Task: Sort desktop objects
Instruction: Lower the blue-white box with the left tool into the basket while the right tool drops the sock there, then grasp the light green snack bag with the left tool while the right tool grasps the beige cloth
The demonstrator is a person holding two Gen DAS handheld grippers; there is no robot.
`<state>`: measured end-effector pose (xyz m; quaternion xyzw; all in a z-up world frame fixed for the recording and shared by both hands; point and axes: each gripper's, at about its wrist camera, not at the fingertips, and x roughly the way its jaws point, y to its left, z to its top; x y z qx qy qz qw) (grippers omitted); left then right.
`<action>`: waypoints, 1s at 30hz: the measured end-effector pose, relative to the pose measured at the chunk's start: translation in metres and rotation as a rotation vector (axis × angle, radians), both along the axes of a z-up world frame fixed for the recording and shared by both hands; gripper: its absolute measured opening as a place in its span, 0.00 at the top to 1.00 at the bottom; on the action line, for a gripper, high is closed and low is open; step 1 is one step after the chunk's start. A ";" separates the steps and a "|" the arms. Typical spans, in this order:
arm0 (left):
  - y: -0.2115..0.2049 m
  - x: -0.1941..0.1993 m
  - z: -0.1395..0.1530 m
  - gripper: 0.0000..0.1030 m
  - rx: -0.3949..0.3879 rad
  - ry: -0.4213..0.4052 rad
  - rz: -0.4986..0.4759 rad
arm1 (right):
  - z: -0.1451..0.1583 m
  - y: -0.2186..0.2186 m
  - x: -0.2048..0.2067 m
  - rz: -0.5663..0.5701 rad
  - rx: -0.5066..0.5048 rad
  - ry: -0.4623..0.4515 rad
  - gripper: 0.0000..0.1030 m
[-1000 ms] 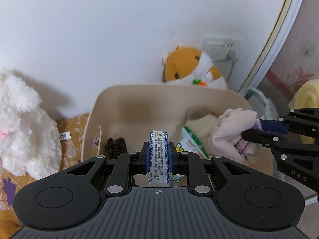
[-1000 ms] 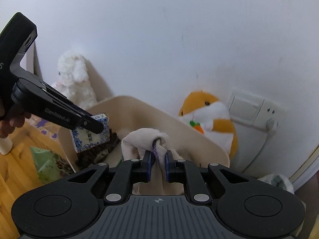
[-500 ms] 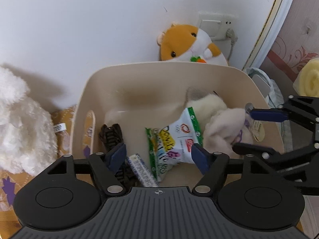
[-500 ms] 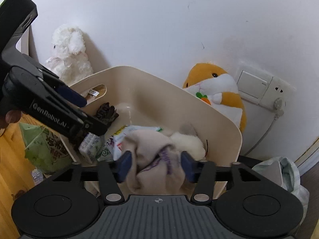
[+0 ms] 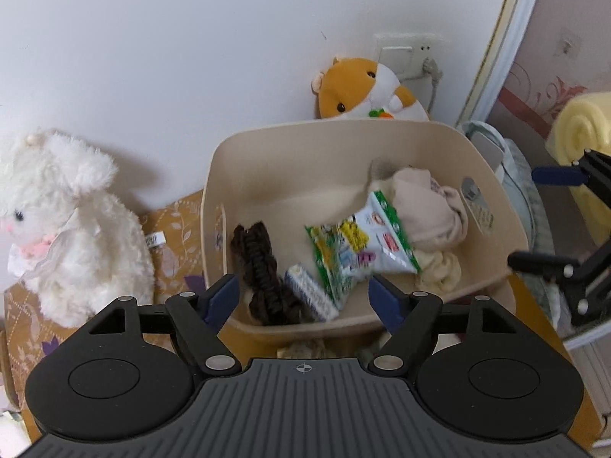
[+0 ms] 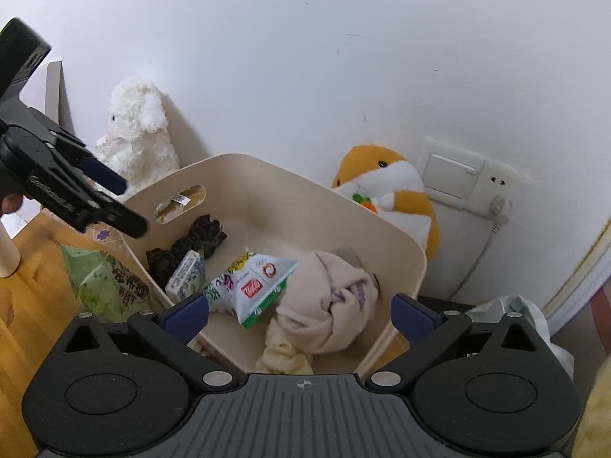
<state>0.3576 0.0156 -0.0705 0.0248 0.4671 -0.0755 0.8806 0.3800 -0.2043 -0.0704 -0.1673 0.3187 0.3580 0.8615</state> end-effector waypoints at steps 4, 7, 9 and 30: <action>0.009 -0.016 0.000 0.26 -0.032 0.045 -0.002 | -0.003 -0.016 -0.009 -0.020 0.000 0.013 0.00; 0.016 -0.028 -0.006 0.24 -0.058 0.091 0.016 | -0.009 -0.029 -0.017 -0.037 -0.008 0.034 0.00; 0.018 -0.034 -0.010 0.24 -0.049 0.106 0.022 | -0.017 -0.037 -0.021 -0.048 -0.020 0.053 0.00; -0.030 -0.055 -0.056 0.24 0.340 0.107 -0.386 | -0.086 -0.047 -0.055 -0.044 -0.117 0.221 0.00</action>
